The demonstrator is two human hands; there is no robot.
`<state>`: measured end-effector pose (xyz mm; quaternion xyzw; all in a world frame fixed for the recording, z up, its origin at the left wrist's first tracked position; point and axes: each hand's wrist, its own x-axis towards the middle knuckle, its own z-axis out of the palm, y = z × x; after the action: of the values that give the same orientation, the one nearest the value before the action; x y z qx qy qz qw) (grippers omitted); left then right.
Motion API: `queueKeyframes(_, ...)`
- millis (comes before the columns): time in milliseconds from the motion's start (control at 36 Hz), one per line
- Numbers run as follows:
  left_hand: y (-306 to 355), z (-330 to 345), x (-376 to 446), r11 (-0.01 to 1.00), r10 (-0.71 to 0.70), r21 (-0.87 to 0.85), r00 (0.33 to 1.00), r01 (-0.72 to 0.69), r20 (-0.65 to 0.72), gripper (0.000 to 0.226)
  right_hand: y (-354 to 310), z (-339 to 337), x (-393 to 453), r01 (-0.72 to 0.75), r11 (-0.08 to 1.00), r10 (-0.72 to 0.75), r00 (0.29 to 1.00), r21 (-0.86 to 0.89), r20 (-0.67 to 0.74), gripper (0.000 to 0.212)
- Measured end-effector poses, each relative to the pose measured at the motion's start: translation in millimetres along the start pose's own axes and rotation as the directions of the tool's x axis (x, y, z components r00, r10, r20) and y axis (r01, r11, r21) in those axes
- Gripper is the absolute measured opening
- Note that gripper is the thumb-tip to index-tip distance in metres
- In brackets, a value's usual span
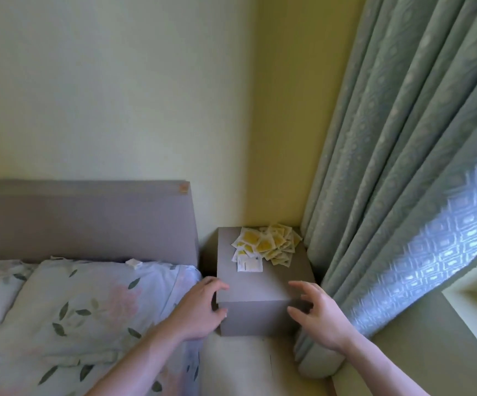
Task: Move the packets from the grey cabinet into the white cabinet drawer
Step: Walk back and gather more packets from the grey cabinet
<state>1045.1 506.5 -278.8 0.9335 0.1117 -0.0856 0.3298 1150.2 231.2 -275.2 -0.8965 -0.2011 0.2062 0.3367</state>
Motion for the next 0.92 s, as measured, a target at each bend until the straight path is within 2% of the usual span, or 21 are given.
queueKeyframes(167, -6.3, 4.6, 97.4, 0.997, -0.054, -0.04, 0.994, 0.058, 0.091, 0.044, 21.8, -11.3, 91.8, -0.101, 0.995, 0.101, 0.995, 0.017, -0.001, 0.055)
queueKeyframes(417, -25.8, 9.2, 237.5, 0.983, -0.179, -0.018, 0.976, 0.183, 0.125, 0.043, 58.9, -26.2, 245.4, -0.245, 0.965, 0.239, 0.968, 0.094, 0.077, 0.054)
queueKeyframes(556, -40.2, 21.0, 305.7, 0.972, -0.23, -0.017, 0.963, 0.234, 0.139, 0.046, 78.2, -23.1, 330.7, -0.285, 0.956, 0.275, 0.955, 0.075, 0.112, 0.049)
queueKeyframes(667, -56.6, 34.8, 353.8, 0.971, -0.238, 0.0, 0.958, 0.241, 0.158, 0.048, 89.9, -14.0, 387.2, -0.253, 0.967, 0.25, 0.962, 0.02, 0.112, 0.039)
queueKeyframes(750, -72.6, 49.0, 391.1, 0.971, -0.239, 0.016, 0.957, 0.24, 0.165, 0.048, 102.1, -1.3, 425.4, -0.227, 0.974, 0.226, 0.968, -0.01, 0.108, 0.043)
queueKeyframes(833, -89.1, 63.9, 430.1, 0.973, -0.23, 0.039, 0.957, 0.226, 0.177, 0.049, 125.1, 23.5, 458.8, -0.266, 0.964, 0.264, 0.961, 0.016, 0.081, 0.046)
queueKeyframes(917, -107.1, 81.5, 468.3, 0.975, -0.22, 0.048, 0.961, 0.215, 0.167, 0.047, 156.8, 53.2, 490.5, -0.376, 0.923, 0.372, 0.926, 0.077, 0.063, 0.044)
